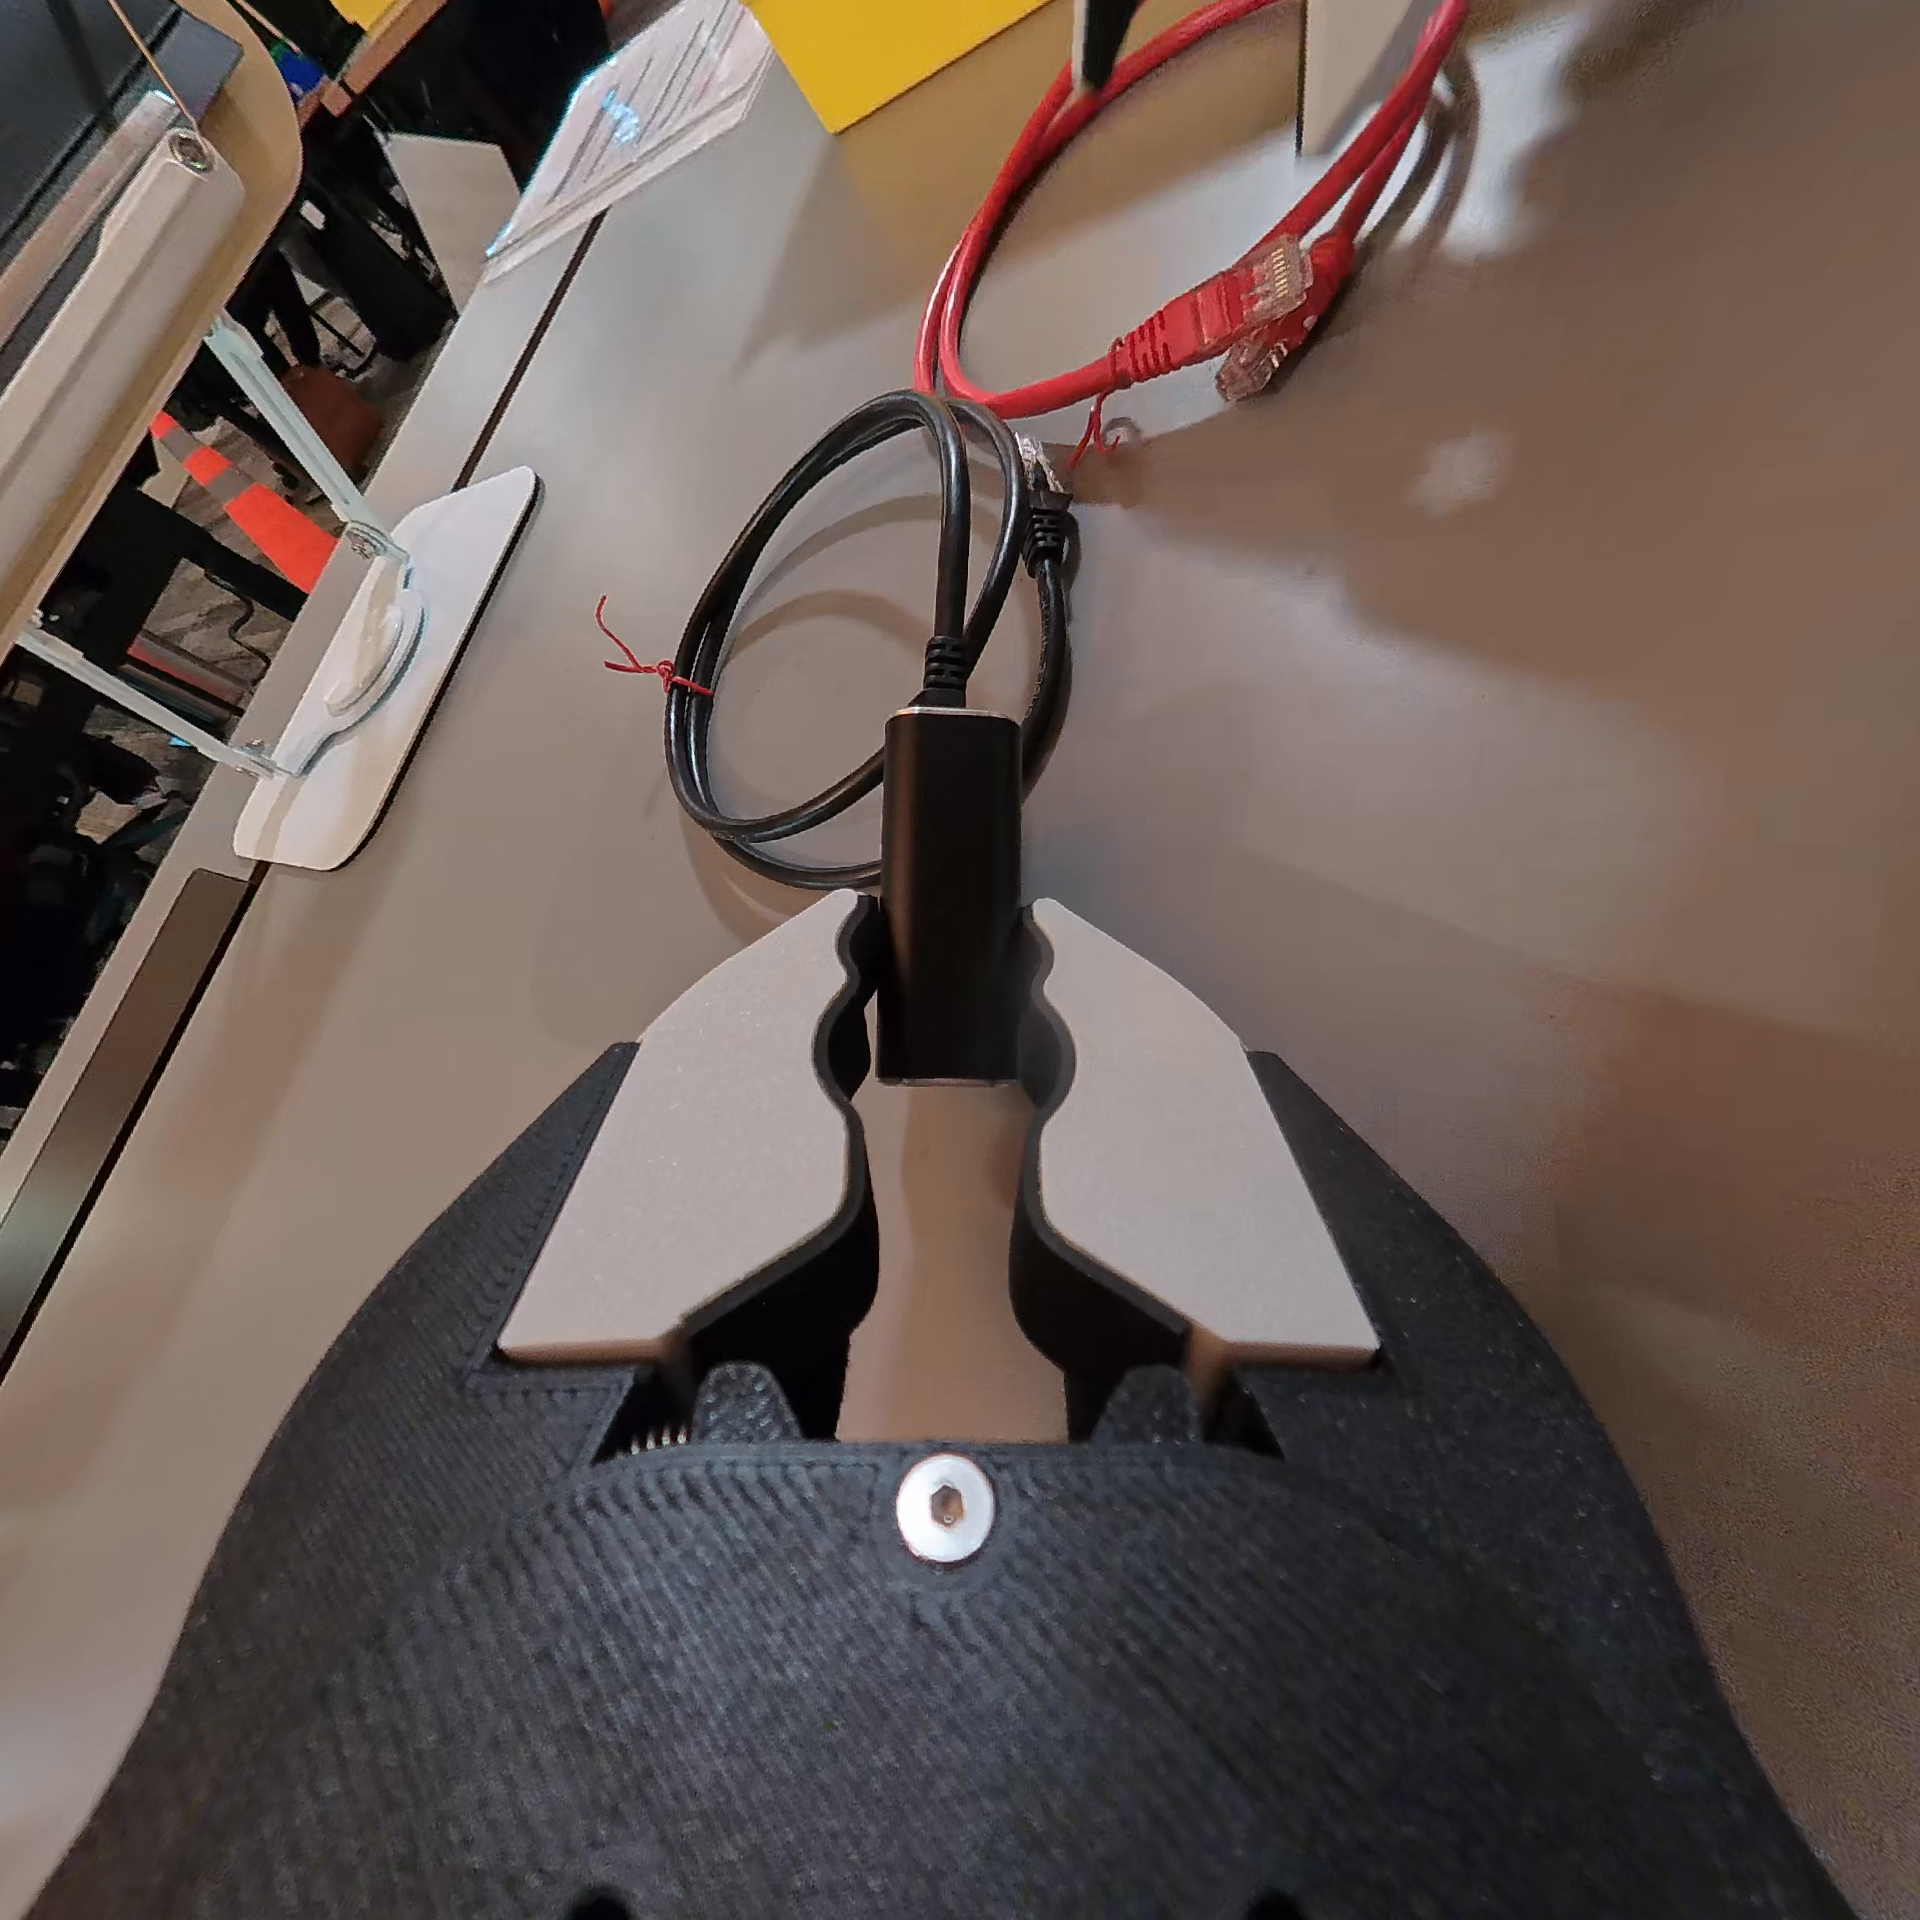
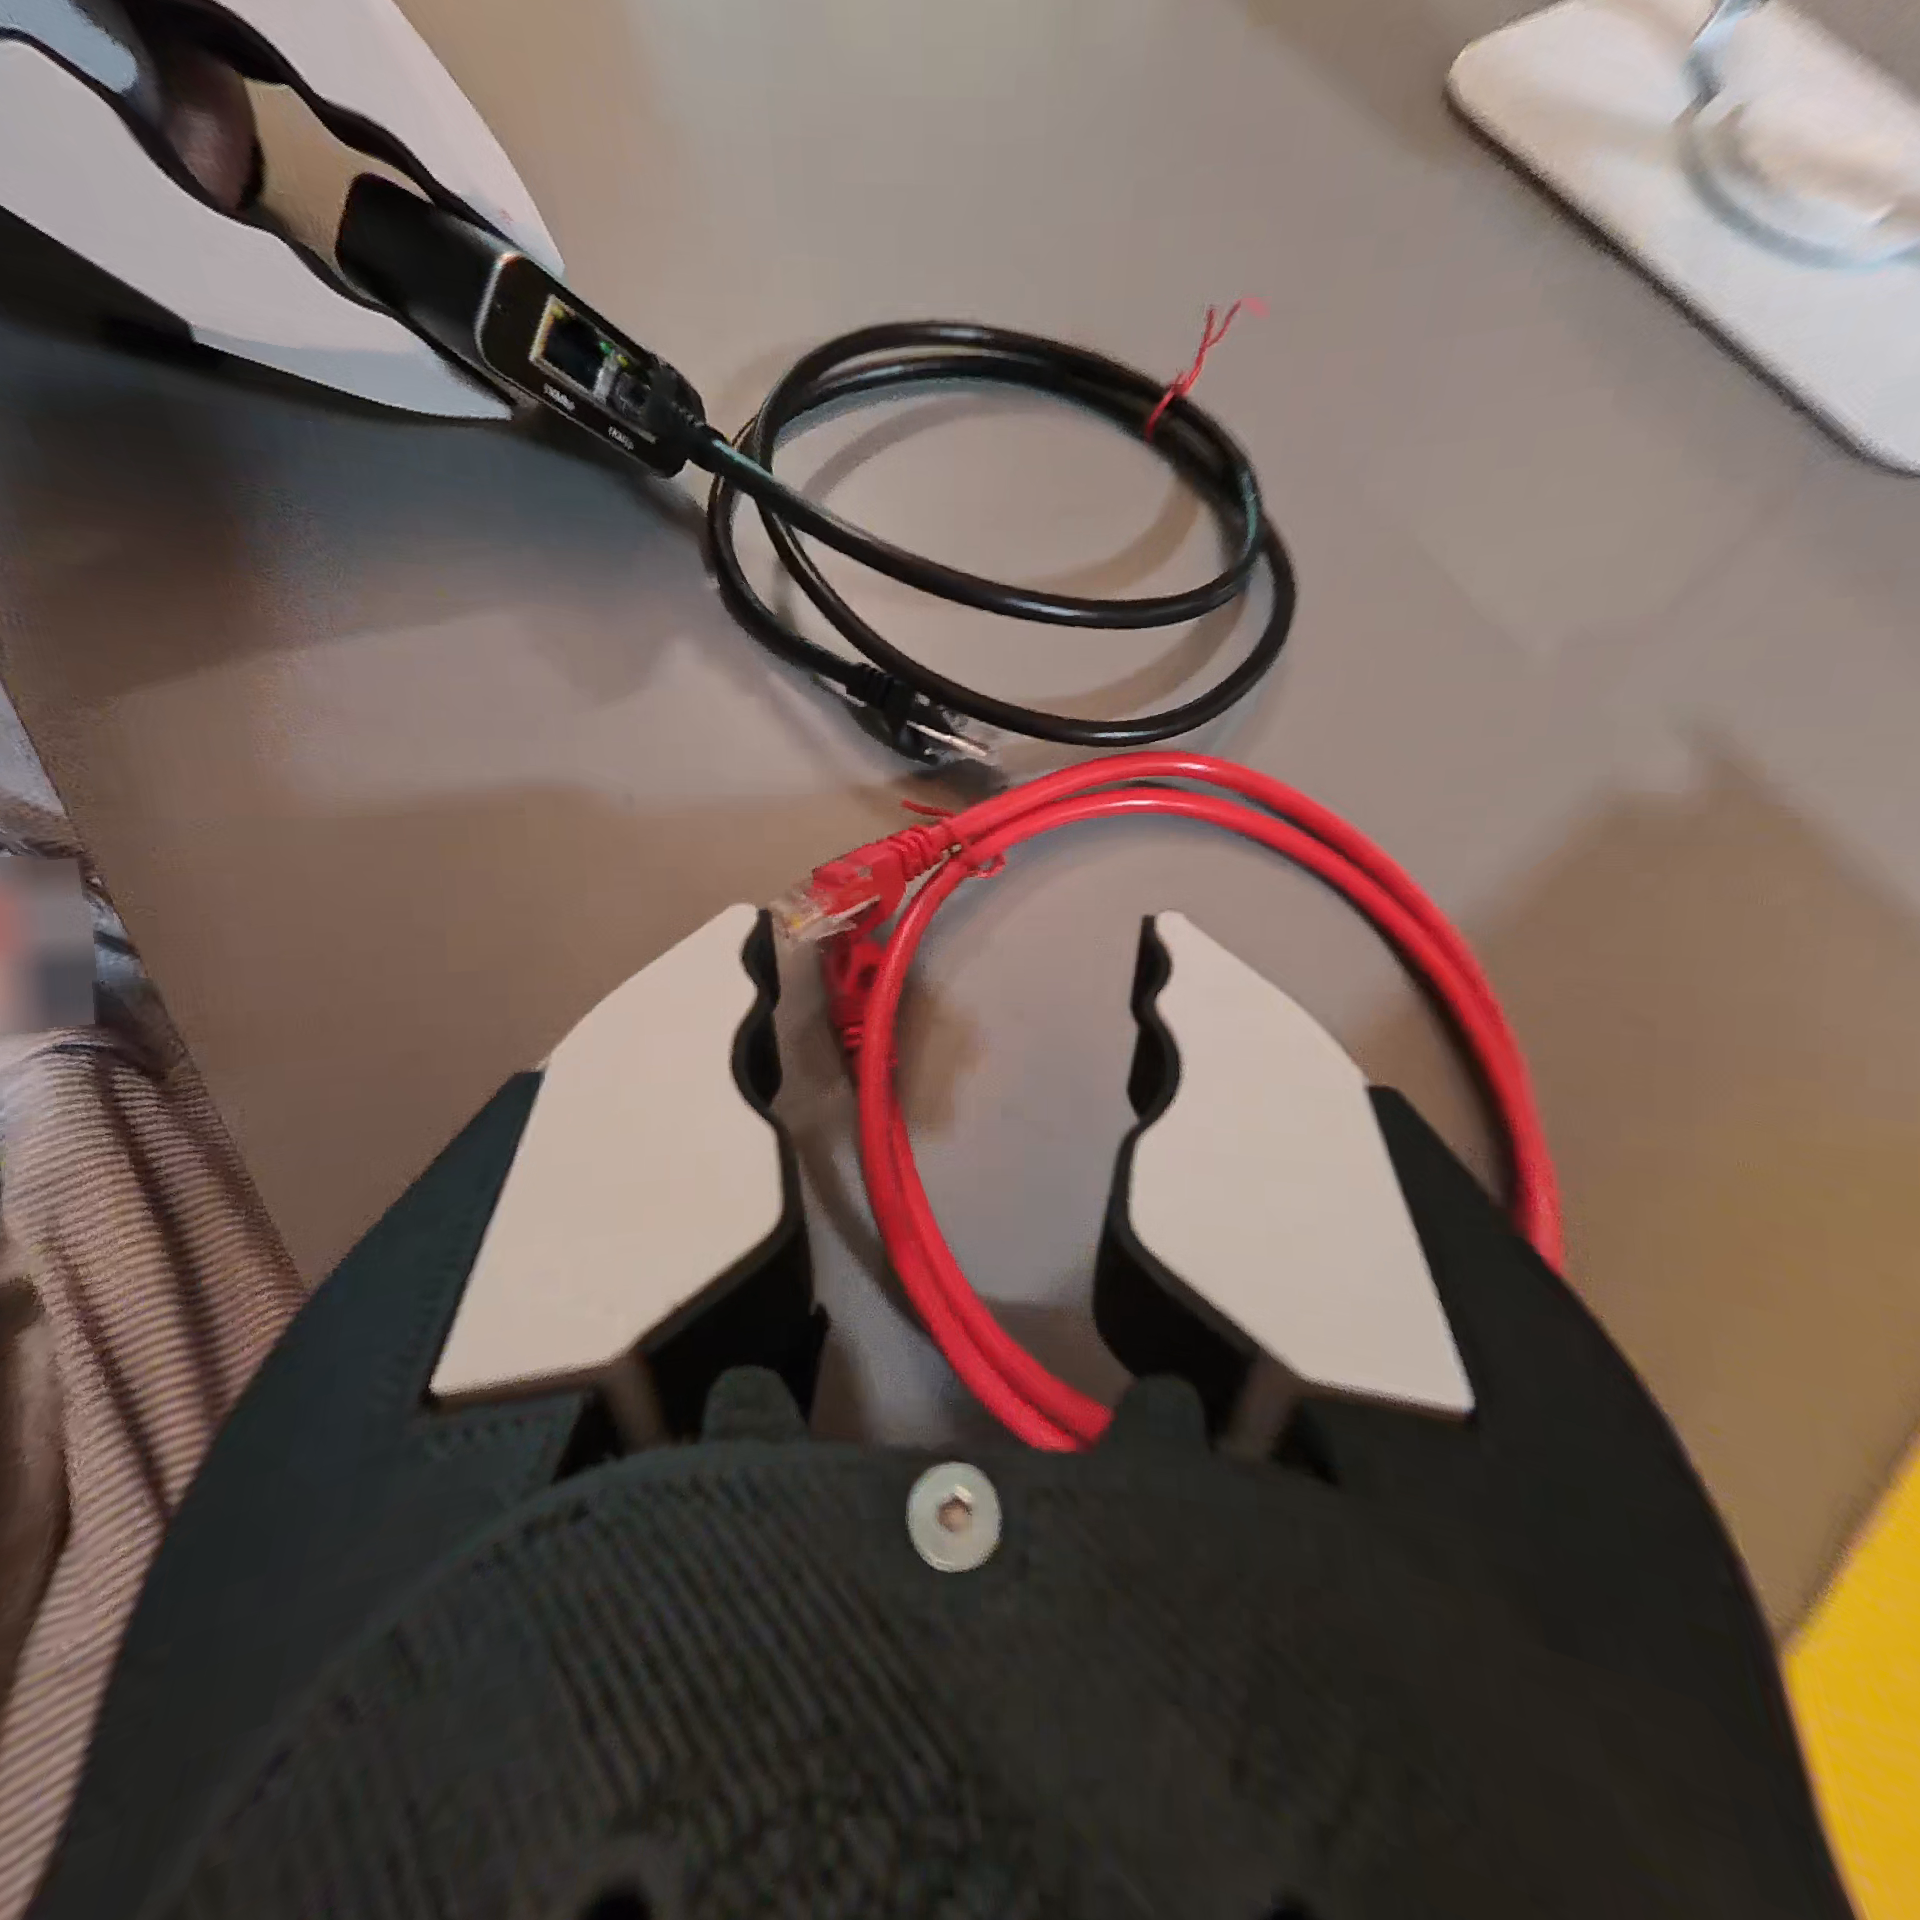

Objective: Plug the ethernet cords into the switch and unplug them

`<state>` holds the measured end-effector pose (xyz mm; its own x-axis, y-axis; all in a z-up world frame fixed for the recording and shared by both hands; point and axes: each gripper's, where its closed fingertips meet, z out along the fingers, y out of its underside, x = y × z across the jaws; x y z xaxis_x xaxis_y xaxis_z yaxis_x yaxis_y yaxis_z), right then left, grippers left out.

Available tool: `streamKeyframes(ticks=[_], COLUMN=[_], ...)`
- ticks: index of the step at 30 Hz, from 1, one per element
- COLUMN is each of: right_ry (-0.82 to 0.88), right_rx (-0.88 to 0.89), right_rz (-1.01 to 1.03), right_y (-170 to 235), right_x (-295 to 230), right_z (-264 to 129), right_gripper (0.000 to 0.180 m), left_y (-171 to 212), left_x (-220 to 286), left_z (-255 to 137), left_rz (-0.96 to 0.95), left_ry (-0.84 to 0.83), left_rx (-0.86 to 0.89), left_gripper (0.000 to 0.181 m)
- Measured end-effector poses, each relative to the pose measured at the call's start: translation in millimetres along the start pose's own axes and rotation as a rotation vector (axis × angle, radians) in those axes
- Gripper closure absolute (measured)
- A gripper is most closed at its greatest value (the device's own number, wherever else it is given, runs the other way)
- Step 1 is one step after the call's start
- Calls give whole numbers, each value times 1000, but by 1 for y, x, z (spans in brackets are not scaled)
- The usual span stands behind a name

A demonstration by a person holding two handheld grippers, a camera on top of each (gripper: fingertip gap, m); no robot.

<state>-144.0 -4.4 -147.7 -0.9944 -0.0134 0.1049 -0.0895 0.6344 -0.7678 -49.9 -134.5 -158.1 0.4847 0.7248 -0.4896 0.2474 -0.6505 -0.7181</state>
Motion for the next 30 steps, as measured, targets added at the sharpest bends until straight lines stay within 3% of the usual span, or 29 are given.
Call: streamKeyframes(ticks=[2, 5, 10, 17, 21, 30], right_ry=[26, -23, -115, 40, 112, 49], right_rx=[16, 24, -60, -173, -173, -136], right_rz=[-57, -113, -167, -364, -409, -378], right_y=[-1, 7, 32, 45, 41, 29], right_x=[1, -14, -44, -35, -27, -29], right_z=[-12, -24, -21, -7, -7, 3], right_gripper=[122, 151, 162, 157, 145, 144], left_y=[0, 0, 0, 0, 0, 1], left_x=[0, 0, 0, 0, 0, 0], left_z=[0, 0, 0, 0, 0, 0], left_rz=[0, 0, 0, 1, 2, 4], left_ry=[0, 0, -1, -2, -2, -2], left_rx=[0, 0, -1, -2, -2, -1], left_gripper=[156, 156, 156, 156, 156, 156])
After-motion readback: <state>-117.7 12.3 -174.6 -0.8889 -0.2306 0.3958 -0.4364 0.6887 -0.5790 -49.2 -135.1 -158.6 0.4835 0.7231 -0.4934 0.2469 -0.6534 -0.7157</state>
